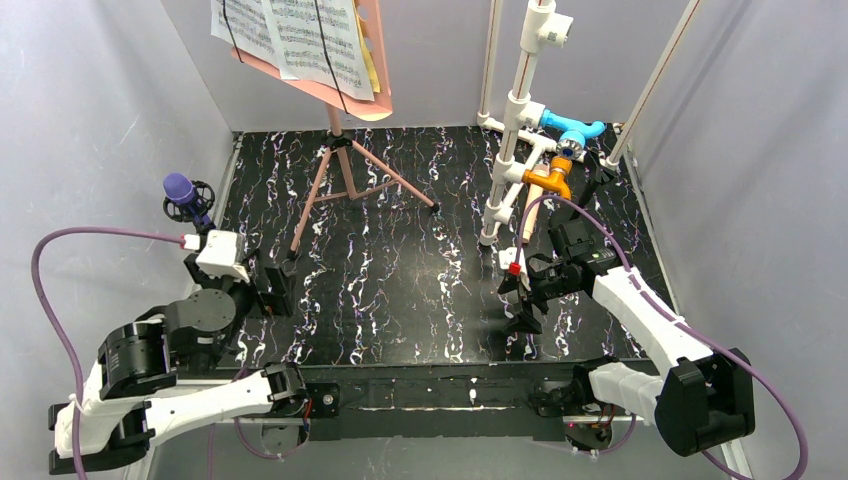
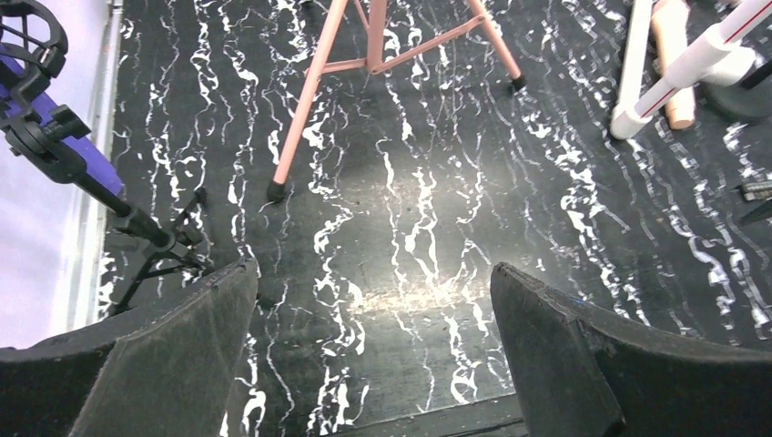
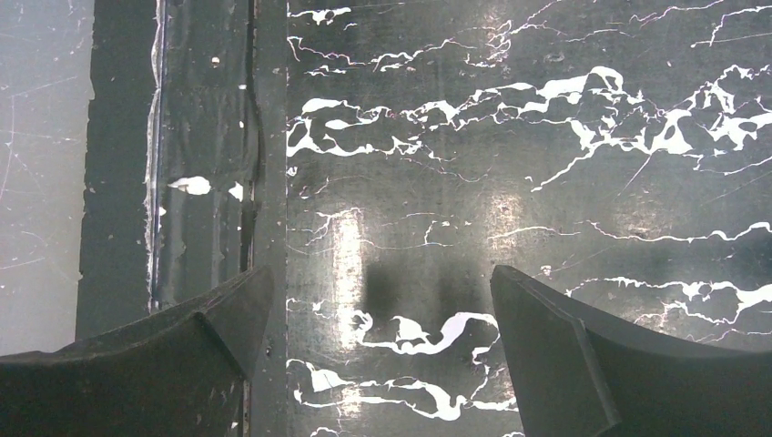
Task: Pack up the instrument practice props
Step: Pick up the microphone stand with the microphone from the center of the board.
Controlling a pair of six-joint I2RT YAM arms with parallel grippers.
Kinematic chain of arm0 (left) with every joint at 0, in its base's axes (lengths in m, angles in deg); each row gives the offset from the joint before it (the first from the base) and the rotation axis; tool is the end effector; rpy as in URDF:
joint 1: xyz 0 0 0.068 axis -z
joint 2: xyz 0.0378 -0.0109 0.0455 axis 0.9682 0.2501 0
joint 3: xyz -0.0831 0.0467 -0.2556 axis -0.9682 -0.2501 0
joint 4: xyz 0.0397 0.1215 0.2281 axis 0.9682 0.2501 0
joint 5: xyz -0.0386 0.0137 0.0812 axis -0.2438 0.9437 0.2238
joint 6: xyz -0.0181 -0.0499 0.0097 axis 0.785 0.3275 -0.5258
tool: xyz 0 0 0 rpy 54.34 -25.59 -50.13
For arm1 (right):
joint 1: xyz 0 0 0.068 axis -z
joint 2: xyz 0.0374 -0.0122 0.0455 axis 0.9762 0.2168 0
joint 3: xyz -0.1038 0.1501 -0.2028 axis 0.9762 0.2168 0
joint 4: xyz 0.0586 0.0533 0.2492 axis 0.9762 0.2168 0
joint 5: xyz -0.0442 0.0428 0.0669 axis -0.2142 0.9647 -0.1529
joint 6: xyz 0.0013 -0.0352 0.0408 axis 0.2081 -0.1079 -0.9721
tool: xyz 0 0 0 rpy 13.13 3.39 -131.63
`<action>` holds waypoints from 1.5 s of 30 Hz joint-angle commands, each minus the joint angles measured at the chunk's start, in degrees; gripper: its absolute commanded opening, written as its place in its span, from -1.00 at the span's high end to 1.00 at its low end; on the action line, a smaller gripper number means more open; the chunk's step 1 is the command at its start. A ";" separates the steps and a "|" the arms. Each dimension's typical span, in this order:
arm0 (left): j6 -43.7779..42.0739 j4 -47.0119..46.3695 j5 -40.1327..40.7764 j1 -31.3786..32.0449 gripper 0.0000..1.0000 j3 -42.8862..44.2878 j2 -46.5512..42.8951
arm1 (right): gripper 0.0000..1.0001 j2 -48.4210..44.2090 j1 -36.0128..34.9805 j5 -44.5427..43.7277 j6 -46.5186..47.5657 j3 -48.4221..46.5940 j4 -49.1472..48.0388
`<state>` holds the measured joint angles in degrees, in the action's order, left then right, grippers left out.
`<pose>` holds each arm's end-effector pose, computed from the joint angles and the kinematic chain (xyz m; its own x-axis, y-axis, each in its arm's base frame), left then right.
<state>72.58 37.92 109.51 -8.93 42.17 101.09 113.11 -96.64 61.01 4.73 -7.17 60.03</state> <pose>0.0305 0.0003 0.4050 -0.2407 -0.1404 -0.9604 0.1783 0.9662 -0.1860 0.1683 0.0876 0.2290 -0.0085 -0.5846 -0.8113 -0.9997 -0.0126 0.0195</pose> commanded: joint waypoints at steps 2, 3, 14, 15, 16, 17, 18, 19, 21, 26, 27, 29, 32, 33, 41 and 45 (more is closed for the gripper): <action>-3.44 2.99 3.60 0.03 -0.99 1.91 4.44 | -0.97 -0.89 -0.27 0.00 -0.82 0.31 -1.32; -3.68 3.13 3.57 0.01 -0.99 1.96 5.06 | -0.97 -0.82 -0.27 -0.01 -0.92 0.36 -1.31; -2.52 4.29 5.09 -0.01 -0.99 0.95 7.48 | -0.97 -0.46 -0.27 -0.15 -1.36 0.45 -1.72; -1.97 5.09 5.39 0.01 -0.99 1.08 7.87 | -0.97 -0.45 -0.27 -0.18 -1.36 0.48 -1.78; -1.29 5.92 5.73 0.01 -0.99 1.29 8.26 | -0.97 -0.38 -0.27 -0.20 -1.36 0.53 -1.79; -0.84 6.70 6.02 0.02 -0.99 1.55 8.54 | -0.97 -0.36 -0.27 -0.19 -1.44 0.53 -1.79; -0.60 7.06 6.22 -0.01 -0.99 1.67 8.80 | -0.97 -0.36 -0.27 -0.20 -1.45 0.53 -1.72; -0.49 7.22 6.40 -0.03 -0.99 1.82 9.07 | -0.97 -0.28 -0.27 -0.09 -1.51 0.53 -1.82; -0.67 7.21 6.48 -0.02 -0.99 1.91 9.76 | -0.97 -0.19 -0.27 -0.19 -1.45 0.60 -1.84; -1.73 6.63 6.72 -0.05 -0.99 2.96 13.06 | -0.97 -0.10 -0.27 -0.28 -1.62 0.62 -1.96; -1.75 7.01 7.15 -0.05 -0.99 3.49 14.08 | -0.97 -0.10 -0.26 -0.23 -1.64 0.62 -1.94; -2.07 7.29 7.56 -0.25 -0.99 4.35 14.90 | -0.97 -0.18 -0.27 -0.37 -1.63 0.67 -1.91; -4.12 5.50 6.90 -1.22 -0.99 4.45 15.04 | -0.97 -0.18 -0.27 -0.31 -1.72 0.71 -2.08; -4.64 5.00 6.49 -1.77 -0.99 4.23 15.16 | -0.97 -0.18 -0.27 -0.35 -1.79 0.69 -2.11; -5.09 3.74 3.61 -9.27 -0.99 3.10 16.87 | -0.97 -0.27 -0.27 -0.51 -1.98 0.71 -2.28; -5.36 2.77 -3.45 -22.38 -0.99 5.13 19.31 | -0.97 -0.44 -0.77 -0.86 -2.07 0.63 -2.34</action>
<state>67.47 41.40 108.77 -26.24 45.23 118.88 113.16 -96.84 59.76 3.07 -6.43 58.39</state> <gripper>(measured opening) 0.994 0.983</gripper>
